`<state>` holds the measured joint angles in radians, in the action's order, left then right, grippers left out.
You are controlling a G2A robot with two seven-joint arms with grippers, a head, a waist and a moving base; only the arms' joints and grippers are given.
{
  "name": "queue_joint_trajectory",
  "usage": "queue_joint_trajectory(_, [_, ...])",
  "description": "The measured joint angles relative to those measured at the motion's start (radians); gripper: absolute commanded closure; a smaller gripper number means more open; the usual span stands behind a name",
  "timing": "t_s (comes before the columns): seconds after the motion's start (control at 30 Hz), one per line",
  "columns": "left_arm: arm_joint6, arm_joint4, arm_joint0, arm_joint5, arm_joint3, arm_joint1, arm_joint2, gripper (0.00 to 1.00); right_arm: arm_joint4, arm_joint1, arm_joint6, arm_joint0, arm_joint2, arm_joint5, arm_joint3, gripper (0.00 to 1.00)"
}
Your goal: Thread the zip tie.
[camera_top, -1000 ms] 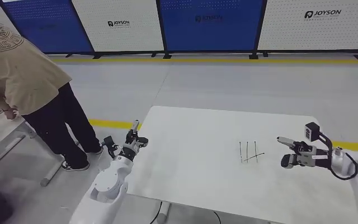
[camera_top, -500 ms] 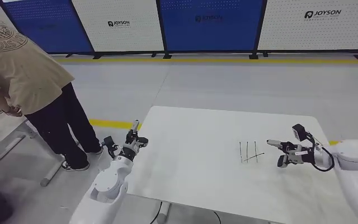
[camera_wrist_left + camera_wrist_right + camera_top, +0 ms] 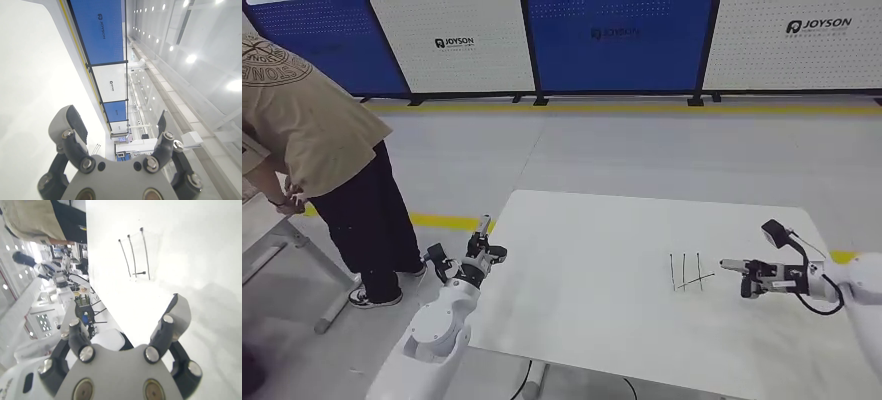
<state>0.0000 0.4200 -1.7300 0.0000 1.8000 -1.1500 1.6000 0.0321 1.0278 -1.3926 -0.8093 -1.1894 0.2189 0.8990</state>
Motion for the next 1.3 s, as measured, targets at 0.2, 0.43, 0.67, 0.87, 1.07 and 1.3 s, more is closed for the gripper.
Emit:
queue_joint_trajectory(0.2, [0.000, 0.000, 0.000, 0.000, 0.000, 0.000, 0.000, 0.00, 0.042, -0.020, 0.003, 0.030, 0.121, 0.125, -0.015, 0.00])
queue_joint_trajectory(0.43, [0.000, 0.000, 0.000, 0.000, 0.000, 0.000, 0.000, 0.00, 0.038, -0.020, 0.003, 0.029, 0.115, 0.121, -0.014, 0.00])
queue_joint_trajectory(0.67, [0.000, 0.000, 0.000, 0.000, 0.000, 0.000, 0.000, 0.00, 0.045, -0.019, 0.003, 0.028, 0.115, 0.121, -0.014, 0.00])
queue_joint_trajectory(0.87, [0.000, 0.000, 0.000, 0.000, 0.000, 0.000, 0.000, 0.00, 0.080, -0.005, 0.003, 0.102, 0.163, 0.114, -0.099, 0.00])
queue_joint_trajectory(1.07, [0.000, 0.000, 0.000, 0.000, 0.000, 0.000, 0.000, 0.00, 0.062, 0.048, 0.004, 0.195, 0.271, 0.081, -0.218, 0.00])
queue_joint_trajectory(1.3, [0.000, 0.000, 0.000, 0.000, 0.000, 0.000, 0.000, 0.00, 0.061, 0.102, 0.039, 0.253, 0.344, 0.099, -0.348, 0.00])
